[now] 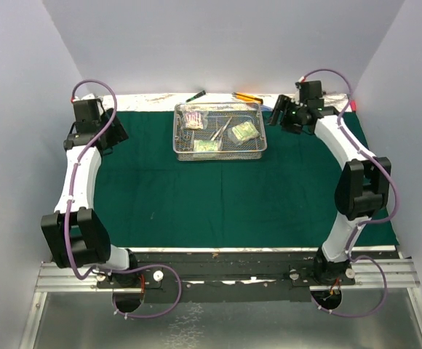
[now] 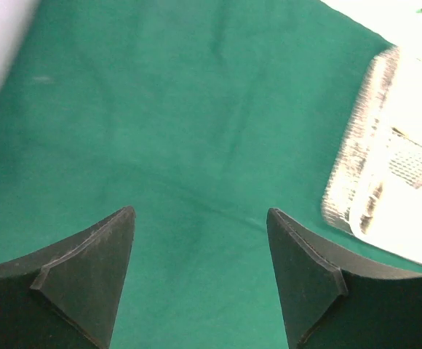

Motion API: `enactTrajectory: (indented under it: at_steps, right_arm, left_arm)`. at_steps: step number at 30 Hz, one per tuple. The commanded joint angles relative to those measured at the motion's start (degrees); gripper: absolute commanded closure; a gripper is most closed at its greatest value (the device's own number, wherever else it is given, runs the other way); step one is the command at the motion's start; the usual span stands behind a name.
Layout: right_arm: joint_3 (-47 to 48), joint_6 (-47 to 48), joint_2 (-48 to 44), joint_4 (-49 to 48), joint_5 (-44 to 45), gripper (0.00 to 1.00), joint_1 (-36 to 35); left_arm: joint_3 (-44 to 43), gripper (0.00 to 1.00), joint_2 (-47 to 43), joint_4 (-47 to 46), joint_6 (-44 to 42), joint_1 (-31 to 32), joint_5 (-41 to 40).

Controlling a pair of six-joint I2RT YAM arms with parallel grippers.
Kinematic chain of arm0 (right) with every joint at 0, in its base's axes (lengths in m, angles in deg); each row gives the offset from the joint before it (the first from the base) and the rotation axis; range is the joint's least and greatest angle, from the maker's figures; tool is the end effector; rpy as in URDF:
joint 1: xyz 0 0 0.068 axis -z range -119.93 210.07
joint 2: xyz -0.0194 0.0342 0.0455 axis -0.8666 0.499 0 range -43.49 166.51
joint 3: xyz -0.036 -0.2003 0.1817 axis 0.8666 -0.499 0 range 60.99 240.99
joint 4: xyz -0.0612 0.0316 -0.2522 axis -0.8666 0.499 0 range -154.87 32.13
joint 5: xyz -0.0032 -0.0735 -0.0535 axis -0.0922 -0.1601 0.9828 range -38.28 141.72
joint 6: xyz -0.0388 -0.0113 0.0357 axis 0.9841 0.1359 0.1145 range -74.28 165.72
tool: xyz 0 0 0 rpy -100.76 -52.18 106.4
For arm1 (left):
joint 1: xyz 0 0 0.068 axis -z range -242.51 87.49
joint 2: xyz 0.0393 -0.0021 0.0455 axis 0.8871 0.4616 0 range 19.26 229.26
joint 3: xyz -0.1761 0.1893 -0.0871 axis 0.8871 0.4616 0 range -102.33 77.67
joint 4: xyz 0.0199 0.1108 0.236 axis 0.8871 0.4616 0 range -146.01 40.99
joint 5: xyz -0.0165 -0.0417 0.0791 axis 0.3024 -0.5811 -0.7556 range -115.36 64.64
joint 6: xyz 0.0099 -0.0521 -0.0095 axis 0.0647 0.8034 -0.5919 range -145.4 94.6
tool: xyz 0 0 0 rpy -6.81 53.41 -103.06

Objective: Open and lay out the surgical kit
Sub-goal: Pick up the container from the surgical kit.

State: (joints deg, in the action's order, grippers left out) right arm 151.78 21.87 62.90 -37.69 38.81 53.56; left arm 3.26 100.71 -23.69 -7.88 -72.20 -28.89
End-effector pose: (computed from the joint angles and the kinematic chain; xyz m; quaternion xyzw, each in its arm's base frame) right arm 0.4228 0.0563 0.2849 0.0928 0.9069 0.2036 0.3571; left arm 0.3111 0.0553 0.3347 -0.2253 0.8751 -0.0013 0.4284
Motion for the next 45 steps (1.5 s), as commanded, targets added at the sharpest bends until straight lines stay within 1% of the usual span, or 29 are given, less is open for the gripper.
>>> enactTrajectory:
  at_steps: [1, 3, 5, 7, 8, 10, 14, 16, 19, 21, 25, 27, 31, 33, 34, 37, 39, 45]
  right_arm:
    - [0.53, -1.02, -0.3, 3.48, 7.19, 0.27, -4.42]
    - [2.11, -0.75, 1.96, 5.83, 10.95, 0.27, -5.93]
    - [3.61, -0.03, 4.38, 7.79, 14.23, 0.28, -7.03]
    - [5.37, 1.32, 7.0, 9.55, 16.77, 0.31, -8.02]
    - [6.52, 1.85, 8.3, 10.73, 17.54, 0.33, -8.5]
    - [8.58, 3.04, 10.36, 13.0, 18.15, 0.38, -9.4]
    - [9.7, 2.17, 12.82, 16.3, 22.0, 0.44, -10.86]
    - [9.27, 1.38, 13.36, 16.43, 22.92, 0.47, -10.98]
    - [8.4, 1.16, 13.57, 15.12, 23.03, 0.54, -11.14]
    - [8.13, 1.18, 13.88, 14.36, 23.1, 0.59, -11.27]
    - [8.62, 0.89, 15.26, 14.69, 23.24, 0.67, -11.55]
    - [8.62, 0.53, 15.74, 14.57, 23.12, 0.68, -11.63]
    - [8.57, 0.6, 16.22, 13.57, 22.39, 0.71, -11.76]
    - [8.77, 0.82, 16.53, 13.26, 22.29, 0.77, -11.77]
    - [9.06, 0.85, 16.64, 13.33, 22.35, 0.82, -11.78]
    - [9.22, 0.83, 16.1, 13.43, 23.74, 0.99, -11.78]
    - [9.23, 0.36, 14.96, 13.65, 26.51, 0.99, -11.73]
    - [7.3, 2.58, 9.21, 11.87, 38.18, 1.0, -11.7]
  left_arm:
    - [2.81, 0.27, 3.2, -9.18, 5.23, 2.68, 20.08]
    - [2.42, 0.27, 5.88, -11.32, 6.61, 5.68, 18.26]
    - [1.07, 0.27, 8.78, -11.62, 7.18, 8.45, 13.54]
    - [0.04, 0.27, 11.7, -11.68, 7.66, 9.49, 11.32]
    - [-0.54, 0.27, 13.12, -11.59, 7.77, 9.51, 11.57]
    - [-1.15, 0.28, 15.41, -11.62, 7.97, 12.32, 12.66]
    - [-0.4, 0.28, 17.86, -11.57, 8.62, 15.72, 11.35]
    - [-0.5, 0.29, 19.09, -11.61, 9.07, 16.55, 10.89]
    - [-1.38, 0.31, 20.99, -11.67, 10.25, 17.54, 10.98]
    - [-2.24, 0.33, 22.48, -11.66, 10.63, 18.29, 10.55]
    - [-2.95, 0.38, 24.27, -11.67, 12.64, 19.15, 9.29]
    - [-3.32, 0.42, 25.58, -11.66, 13.68, 19.58, 8.01]
    - [-4.74, 0.55, 28.34, -11.73, 15.5, 20.27, 6.61]
    - [-5.58, 0.62, 29.34, -11.68, 15.95, 20.67, 6.08]
    - [-5.98, 0.65, 29.78, -11.62, 16.04, 20.82, 5.93]
    - [-7.14, 0.84, 30.41, -11.55, 16.06, 21.21, 6.28]
    - [-7.89, 1.0, 30.29, -11.41, 16.06, 21.42, 6.79]
    - [-10.83, 1.0, 28.68, -11.39, 16.7, 23.24, 6.76]
